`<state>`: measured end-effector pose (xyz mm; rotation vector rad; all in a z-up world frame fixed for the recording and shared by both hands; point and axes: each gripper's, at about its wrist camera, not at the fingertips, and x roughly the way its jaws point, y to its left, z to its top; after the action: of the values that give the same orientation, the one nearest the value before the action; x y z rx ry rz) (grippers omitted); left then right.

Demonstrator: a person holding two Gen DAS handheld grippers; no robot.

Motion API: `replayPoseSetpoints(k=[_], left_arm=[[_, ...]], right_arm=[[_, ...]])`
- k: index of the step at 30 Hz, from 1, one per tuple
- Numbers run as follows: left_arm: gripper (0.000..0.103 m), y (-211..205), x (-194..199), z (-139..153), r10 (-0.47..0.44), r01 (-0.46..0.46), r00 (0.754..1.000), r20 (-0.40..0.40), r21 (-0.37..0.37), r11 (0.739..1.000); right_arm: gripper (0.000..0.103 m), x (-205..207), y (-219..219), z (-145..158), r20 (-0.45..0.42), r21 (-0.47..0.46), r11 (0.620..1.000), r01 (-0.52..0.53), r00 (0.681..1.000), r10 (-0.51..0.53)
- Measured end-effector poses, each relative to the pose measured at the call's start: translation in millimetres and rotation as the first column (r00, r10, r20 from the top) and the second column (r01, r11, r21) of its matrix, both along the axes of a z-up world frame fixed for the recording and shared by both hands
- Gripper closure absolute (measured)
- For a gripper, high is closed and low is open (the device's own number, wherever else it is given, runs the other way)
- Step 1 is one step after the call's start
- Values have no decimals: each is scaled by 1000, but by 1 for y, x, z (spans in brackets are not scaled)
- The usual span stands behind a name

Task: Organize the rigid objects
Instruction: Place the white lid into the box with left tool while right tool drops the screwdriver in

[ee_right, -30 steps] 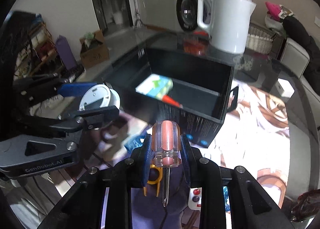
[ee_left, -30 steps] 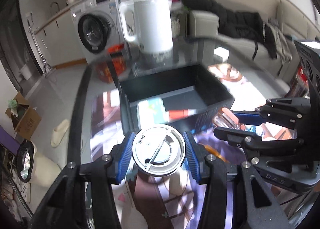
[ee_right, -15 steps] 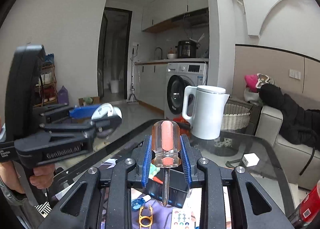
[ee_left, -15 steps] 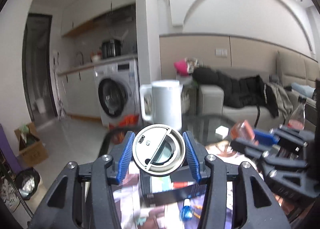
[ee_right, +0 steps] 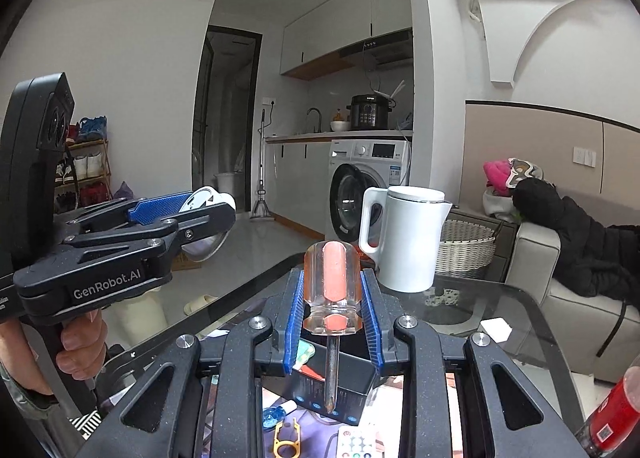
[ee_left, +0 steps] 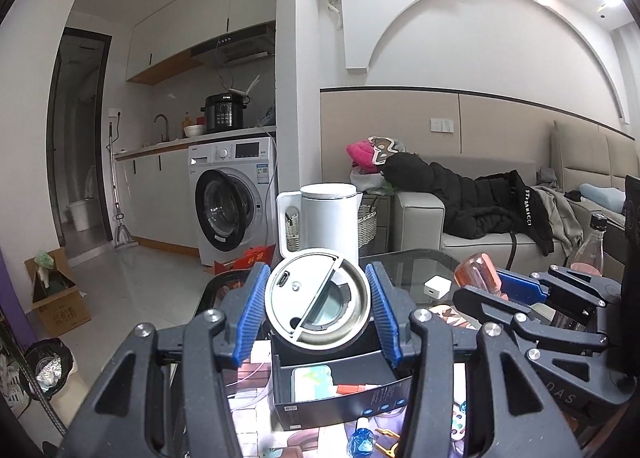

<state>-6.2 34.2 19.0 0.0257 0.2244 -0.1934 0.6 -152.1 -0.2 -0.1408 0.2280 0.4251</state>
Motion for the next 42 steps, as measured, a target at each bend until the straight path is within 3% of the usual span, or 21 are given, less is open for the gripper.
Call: replayPoseSetpoints(k=[6, 12, 23, 28, 32, 38, 42], left_arm=[[54, -1, 18, -5, 16, -16, 1000, -12, -17, 1000], [54, 3, 59, -16, 40, -45, 997, -73, -69, 997], [54, 1, 98, -36, 39, -48, 993, -111, -79, 996], [54, -8, 115, -49, 25, -36, 985, -170, -65, 997], [54, -15, 134, -67, 8, -21, 957, -290, -43, 999], [54, -30, 157, -99, -2, 7, 866, -499, 9, 1000], [54, -34, 162, -114, 0, 9, 820, -572, 13, 1000]], right_arm=[[76, 14, -1, 3, 0, 31, 999, 8, 1000, -8], [76, 39, 4, 0, 0, 52, 998, 21, 1000, -21], [76, 92, 9, -14, -54, 79, 996, 44, 998, -39], [76, 104, 10, -21, -92, 92, 995, 44, 995, -36], [76, 117, 12, -31, -149, 77, 996, 49, 988, -37], [76, 141, 13, -59, -308, 43, 996, 79, 949, -62], [76, 152, 13, -75, -394, 16, 997, 74, 917, -62]])
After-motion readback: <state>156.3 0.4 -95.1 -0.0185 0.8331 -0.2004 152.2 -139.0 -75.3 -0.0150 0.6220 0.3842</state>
